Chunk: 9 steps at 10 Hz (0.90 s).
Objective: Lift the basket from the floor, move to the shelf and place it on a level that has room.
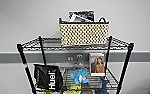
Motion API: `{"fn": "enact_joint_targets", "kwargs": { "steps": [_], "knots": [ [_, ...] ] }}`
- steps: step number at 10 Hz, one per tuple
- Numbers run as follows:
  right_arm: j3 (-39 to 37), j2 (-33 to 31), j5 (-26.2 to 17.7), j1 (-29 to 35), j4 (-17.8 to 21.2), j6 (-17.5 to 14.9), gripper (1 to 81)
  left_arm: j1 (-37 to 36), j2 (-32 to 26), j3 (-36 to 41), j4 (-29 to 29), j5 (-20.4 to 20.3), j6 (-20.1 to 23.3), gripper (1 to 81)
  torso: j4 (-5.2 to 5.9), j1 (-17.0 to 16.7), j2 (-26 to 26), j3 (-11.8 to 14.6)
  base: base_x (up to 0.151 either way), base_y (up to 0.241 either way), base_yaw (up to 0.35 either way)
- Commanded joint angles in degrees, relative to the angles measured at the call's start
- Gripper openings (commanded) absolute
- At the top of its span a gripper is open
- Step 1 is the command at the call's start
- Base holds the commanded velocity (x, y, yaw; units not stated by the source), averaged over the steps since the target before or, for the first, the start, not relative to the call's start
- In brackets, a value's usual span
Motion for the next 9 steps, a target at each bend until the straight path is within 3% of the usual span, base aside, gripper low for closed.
{"fn": "enact_joint_targets", "kwargs": {
  "steps": [1,9],
  "knots": [
    [-3.80,1.83,-0.72,2.62,1.01,-2.17,81.1,-1.69,4.20,-5.34,3.75,1.65,0.46,81.1,0.00,0.00,0.00,0.00,0.000,0.000,0.000],
    [-11.37,11.69,5.45,-3.62,0.31,-4.37,81.1,4.37,18.19,-18.90,10.52,1.39,0.46,81.1,0.00,0.00,0.00,0.00,0.000,0.000,0.000]
  ]
}}
